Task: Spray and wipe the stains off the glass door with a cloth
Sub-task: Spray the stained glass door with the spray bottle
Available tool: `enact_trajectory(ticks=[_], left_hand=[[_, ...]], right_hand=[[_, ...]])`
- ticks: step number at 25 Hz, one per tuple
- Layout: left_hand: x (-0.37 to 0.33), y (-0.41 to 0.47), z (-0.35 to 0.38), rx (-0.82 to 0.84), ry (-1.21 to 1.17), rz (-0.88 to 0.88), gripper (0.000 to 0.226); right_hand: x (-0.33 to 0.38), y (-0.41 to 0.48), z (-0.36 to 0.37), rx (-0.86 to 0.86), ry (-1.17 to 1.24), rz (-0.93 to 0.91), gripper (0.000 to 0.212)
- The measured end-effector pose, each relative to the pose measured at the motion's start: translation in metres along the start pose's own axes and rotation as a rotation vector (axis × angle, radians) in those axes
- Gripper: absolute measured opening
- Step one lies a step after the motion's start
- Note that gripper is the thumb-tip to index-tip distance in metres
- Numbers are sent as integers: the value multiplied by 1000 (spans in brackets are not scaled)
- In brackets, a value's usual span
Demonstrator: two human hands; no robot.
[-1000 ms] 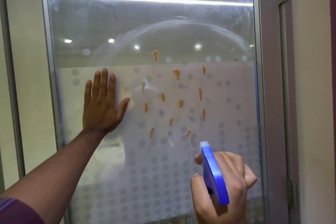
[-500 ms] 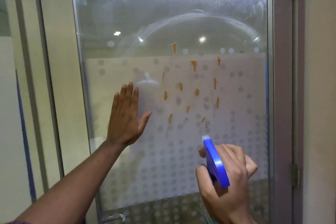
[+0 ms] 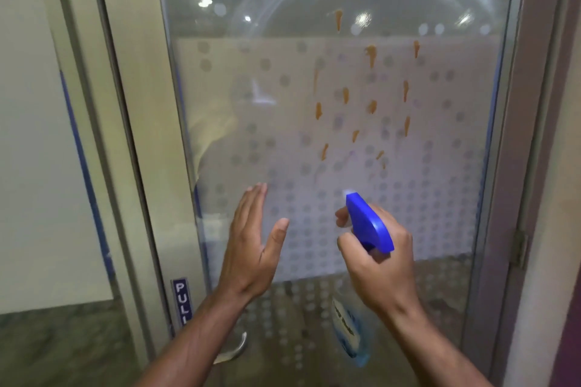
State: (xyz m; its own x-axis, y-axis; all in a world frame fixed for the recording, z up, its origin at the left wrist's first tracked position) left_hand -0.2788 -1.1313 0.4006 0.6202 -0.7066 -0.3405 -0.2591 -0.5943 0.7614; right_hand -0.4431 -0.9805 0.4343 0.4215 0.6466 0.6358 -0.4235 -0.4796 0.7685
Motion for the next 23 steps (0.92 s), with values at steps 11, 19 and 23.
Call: enact_trajectory(ticks=[11,19,23], left_hand=[[-47,-138,-34,492,-424,-227,63],[-96,-213,-42,289,-358,-394,52],[-115,-266,-46,184,-262,-543,49]], right_hand=[[6,-32,22,372,432,322,25],[20,-66,1,651,520,433,12],[17,-104,-16,841,503,427,22]])
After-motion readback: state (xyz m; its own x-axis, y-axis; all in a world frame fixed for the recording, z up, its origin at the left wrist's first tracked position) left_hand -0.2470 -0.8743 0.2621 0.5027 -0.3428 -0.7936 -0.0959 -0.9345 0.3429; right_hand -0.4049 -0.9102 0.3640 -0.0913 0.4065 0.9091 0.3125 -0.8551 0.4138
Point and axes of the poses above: each hand's wrist, its own y-axis towards the middle knuckle, its own z-axis out of the palm, x = y × z, the point moved 3 cm from there along y, towards the middle knuckle, and after that the axes turned 15 degrees about y, right-handed, at the moved point
